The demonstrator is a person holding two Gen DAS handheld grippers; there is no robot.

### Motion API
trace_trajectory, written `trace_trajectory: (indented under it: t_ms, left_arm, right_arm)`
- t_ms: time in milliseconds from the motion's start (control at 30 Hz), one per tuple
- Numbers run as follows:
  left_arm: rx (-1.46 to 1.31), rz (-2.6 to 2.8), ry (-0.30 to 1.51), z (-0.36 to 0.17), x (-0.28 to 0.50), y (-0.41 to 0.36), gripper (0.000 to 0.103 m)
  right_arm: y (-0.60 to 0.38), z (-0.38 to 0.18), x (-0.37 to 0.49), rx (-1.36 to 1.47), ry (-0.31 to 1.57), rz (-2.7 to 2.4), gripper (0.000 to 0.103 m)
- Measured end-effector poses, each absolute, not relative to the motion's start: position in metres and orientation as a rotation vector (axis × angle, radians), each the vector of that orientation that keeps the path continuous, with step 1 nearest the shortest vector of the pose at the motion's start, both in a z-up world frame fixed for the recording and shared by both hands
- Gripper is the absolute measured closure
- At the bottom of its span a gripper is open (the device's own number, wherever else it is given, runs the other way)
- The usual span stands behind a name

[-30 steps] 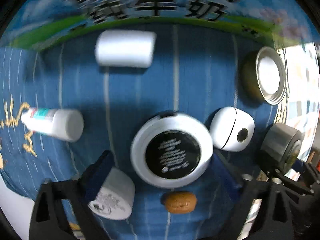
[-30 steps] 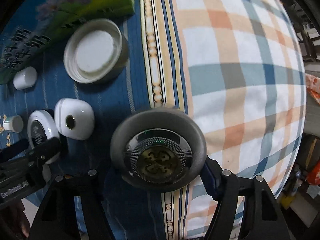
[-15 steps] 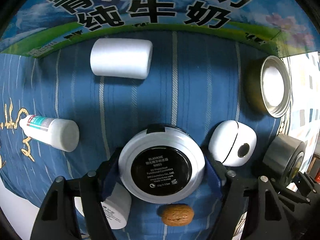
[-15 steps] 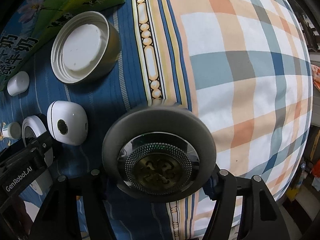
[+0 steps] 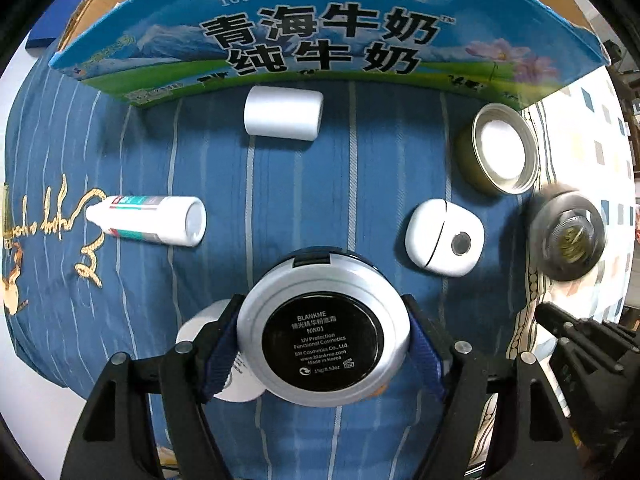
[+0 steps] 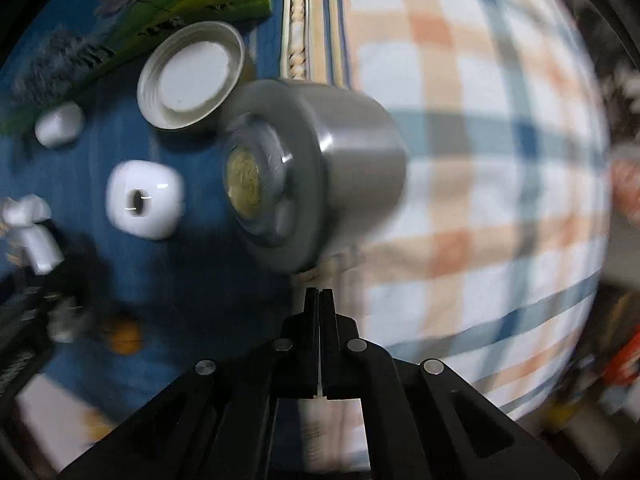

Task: Organize rigid objects
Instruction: 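Lift both held containers and carry them over the cardboard box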

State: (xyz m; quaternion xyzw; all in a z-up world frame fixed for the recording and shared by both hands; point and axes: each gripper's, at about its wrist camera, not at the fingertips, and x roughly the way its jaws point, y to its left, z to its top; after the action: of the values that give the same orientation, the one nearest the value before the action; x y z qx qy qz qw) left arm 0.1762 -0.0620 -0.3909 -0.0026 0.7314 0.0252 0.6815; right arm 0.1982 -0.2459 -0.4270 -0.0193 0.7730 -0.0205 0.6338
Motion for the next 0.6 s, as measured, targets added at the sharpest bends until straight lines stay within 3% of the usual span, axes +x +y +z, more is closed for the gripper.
trace_trajectory:
  t_ms: [33, 100, 133, 167, 333, 367, 433, 467, 500, 600]
  left_arm:
    - [-0.018, 0.061, 1.642, -0.389, 0.173, -0.062, 0.030]
    - [-0.043, 0.070, 1.650, -0.394, 0.169, -0.065, 0.030]
    - [-0.068, 0.080, 1.646, -0.390, 0.167, -0.062, 0.030]
    - [-0.080, 0.083, 1.642, -0.393, 0.167, -0.062, 0.030]
    - [-0.111, 0.094, 1.619, -0.377, 0.176, -0.053, 0.030]
    - [-0.108, 0.094, 1.614, -0.375, 0.178, -0.052, 0.030]
    - [-0.103, 0.096, 1.610, -0.372, 0.182, -0.055, 0.030]
    - [-0.101, 0.098, 1.609, -0.367, 0.183, -0.058, 0.030]
    - [-0.102, 0.099, 1.609, -0.366, 0.182, -0.059, 0.030]
    - [-0.103, 0.101, 1.612, -0.369, 0.186, -0.060, 0.030]
  right_arm:
    - [-0.247, -0.435, 0.193, -0.018, 1.824, 0.001, 0.101]
    - [-0.260, -0.440, 0.184, 0.121, 1.876, 0.071, 0.081]
    - [-0.267, -0.436, 0.181, 0.135, 1.866, 0.067, 0.053]
    - [-0.278, -0.427, 0.179, 0.146, 1.830, 0.034, 0.035]
    - [-0.315, -0.391, 0.194, 0.254, 1.697, -0.048, 0.031]
    - [-0.319, -0.387, 0.199, 0.252, 1.666, -0.057, 0.025]
    - [-0.319, -0.389, 0.215, 0.222, 1.634, -0.062, 0.022]
    - [-0.316, -0.393, 0.225, 0.213, 1.643, -0.055, 0.014]
    - [-0.315, -0.398, 0.235, 0.225, 1.654, -0.038, 0.011]
    - [-0.306, -0.411, 0.252, 0.209, 1.699, -0.026, 0.013]
